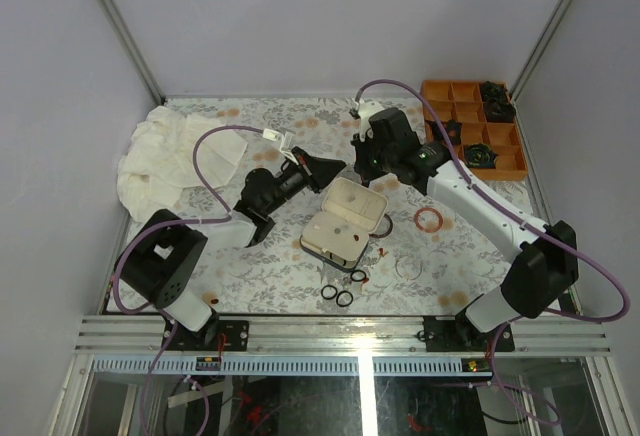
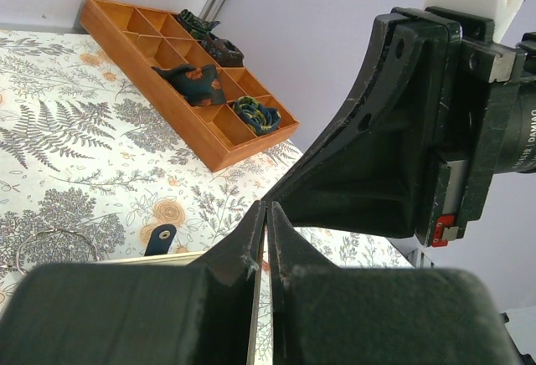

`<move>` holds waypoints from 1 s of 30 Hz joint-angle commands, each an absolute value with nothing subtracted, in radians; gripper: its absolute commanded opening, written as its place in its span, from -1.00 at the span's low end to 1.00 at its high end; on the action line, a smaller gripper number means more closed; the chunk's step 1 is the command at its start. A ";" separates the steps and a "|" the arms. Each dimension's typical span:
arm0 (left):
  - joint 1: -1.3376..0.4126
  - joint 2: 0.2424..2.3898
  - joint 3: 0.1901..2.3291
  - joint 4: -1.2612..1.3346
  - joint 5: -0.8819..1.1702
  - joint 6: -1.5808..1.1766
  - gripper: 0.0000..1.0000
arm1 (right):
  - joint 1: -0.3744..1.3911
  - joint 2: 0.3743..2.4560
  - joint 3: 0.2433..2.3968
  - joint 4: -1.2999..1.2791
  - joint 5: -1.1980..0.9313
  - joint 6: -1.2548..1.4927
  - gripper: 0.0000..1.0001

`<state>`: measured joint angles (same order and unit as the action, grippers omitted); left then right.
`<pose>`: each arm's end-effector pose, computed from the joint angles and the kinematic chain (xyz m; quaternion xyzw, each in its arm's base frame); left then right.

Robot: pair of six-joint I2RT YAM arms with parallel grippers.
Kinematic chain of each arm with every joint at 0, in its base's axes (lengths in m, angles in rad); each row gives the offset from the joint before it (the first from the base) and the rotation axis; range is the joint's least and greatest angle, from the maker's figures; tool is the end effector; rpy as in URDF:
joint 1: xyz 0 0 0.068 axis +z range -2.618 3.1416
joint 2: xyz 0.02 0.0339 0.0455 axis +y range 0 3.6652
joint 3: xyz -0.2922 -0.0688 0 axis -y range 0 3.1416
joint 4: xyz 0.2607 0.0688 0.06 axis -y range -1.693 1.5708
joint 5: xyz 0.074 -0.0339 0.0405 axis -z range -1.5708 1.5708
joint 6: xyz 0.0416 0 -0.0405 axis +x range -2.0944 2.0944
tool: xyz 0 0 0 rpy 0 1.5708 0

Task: Organize the mixed jewelry
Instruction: Place the jewelry in the jewelry box.

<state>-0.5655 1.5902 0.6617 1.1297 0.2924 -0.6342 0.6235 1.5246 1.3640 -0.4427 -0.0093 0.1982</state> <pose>0.2818 -0.1931 0.2556 0.0913 0.6293 -0.5086 0.5805 0.2990 0.2156 0.3573 -0.1889 0.8649 0.1895 0.4247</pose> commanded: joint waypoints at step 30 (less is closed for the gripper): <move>-0.552 1.642 0.649 1.281 0.315 -0.652 -1.00 | 0.614 1.539 1.272 -0.364 -0.007 0.209 -1.00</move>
